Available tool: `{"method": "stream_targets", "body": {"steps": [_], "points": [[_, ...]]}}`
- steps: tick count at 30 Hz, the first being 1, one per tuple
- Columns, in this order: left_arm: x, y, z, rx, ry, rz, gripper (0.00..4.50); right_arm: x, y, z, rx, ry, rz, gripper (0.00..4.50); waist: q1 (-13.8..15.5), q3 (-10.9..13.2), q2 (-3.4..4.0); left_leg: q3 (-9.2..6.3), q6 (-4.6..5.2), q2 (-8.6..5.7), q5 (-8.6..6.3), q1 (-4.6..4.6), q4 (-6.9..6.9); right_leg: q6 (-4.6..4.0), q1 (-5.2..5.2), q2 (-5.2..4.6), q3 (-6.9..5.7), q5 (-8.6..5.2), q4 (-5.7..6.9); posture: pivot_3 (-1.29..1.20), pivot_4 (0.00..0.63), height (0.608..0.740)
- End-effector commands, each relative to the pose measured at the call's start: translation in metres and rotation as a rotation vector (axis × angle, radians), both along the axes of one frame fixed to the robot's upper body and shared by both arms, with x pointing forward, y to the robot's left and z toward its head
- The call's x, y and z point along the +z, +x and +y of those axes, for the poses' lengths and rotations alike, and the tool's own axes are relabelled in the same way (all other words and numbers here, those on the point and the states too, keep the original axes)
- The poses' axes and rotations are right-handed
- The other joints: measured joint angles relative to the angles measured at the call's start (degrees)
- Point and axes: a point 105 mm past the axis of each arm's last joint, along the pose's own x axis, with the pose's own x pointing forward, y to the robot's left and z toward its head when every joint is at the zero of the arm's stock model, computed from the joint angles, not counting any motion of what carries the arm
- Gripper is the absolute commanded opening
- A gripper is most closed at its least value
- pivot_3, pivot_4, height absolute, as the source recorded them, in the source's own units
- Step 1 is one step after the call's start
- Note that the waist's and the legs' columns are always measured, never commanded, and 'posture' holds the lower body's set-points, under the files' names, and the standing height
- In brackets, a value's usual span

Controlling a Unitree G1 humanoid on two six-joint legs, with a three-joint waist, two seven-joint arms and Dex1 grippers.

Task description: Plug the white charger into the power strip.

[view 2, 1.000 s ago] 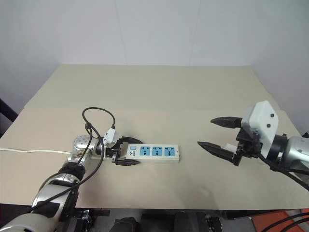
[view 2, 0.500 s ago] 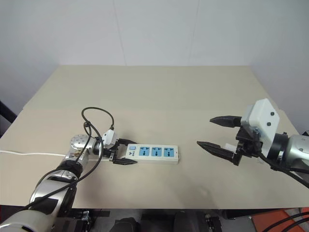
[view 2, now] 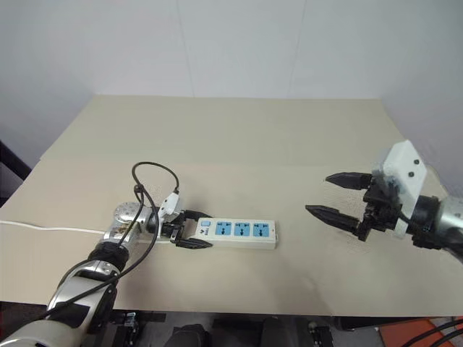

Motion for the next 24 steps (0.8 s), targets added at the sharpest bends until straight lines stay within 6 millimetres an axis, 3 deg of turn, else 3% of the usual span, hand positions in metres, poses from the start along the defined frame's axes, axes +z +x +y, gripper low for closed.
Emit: {"method": "stream_targets", "body": {"steps": [1, 8, 11, 19, 24], "points": [[0.011, -0.002, -0.021, -0.042, 0.054, -0.008, 3.29, 0.007, 0.012, -0.017, -0.063, -0.065, 0.039, 4.2, 0.06, 0.01, 0.01, 0.0, 0.0, 0.01, 0.0, 0.0, -0.01, 0.0, -0.01, 0.01, 0.0, 0.0, 0.0, 0.0, 0.15, 0.74], [0.039, -0.007, -0.056, 0.012, 0.09, -0.167, 3.29, 0.003, 0.035, -0.037, -0.161, -0.192, 0.107, 4.2, 0.26, 0.04, 0.04, -0.01, 0.0, 0.02, 0.0, -0.17, -0.01, 0.02, -0.13, 0.0, -0.01, 0.01, -0.1, 0.0, 0.15, 0.74], [0.043, -0.011, -0.065, 0.042, 0.093, -0.193, 3.29, -0.001, 0.043, -0.043, -0.209, -0.232, 0.144, 4.2, 0.16, 0.03, 0.04, -0.01, 0.0, 0.02, 0.0, -0.32, -0.01, 0.02, -0.29, 0.0, 0.0, 0.01, -0.08, 0.0, 0.15, 0.74], [0.035, -0.02, -0.053, 0.088, 0.104, -0.125, 3.29, 0.0, 0.053, -0.048, -0.236, -0.284, 0.203, 4.2, 0.06, 0.02, 0.07, 0.03, -0.08, 0.02, 0.05, -0.88, 0.08, -0.02, -1.02, 0.0, 0.02, 0.05, 0.09, 0.0, 0.15, 0.74], [0.019, -0.018, -0.035, 0.116, 0.174, -0.115, 3.29, 0.0, 0.059, -0.055, -0.249, -0.289, 0.213, 4.2, -0.04, 0.02, 0.07, 0.05, -0.09, 0.02, 0.05, -0.89, 0.08, -0.02, -1.06, 0.0, 0.02, 0.05, 0.09, 0.0, 0.15, 0.74]]}}
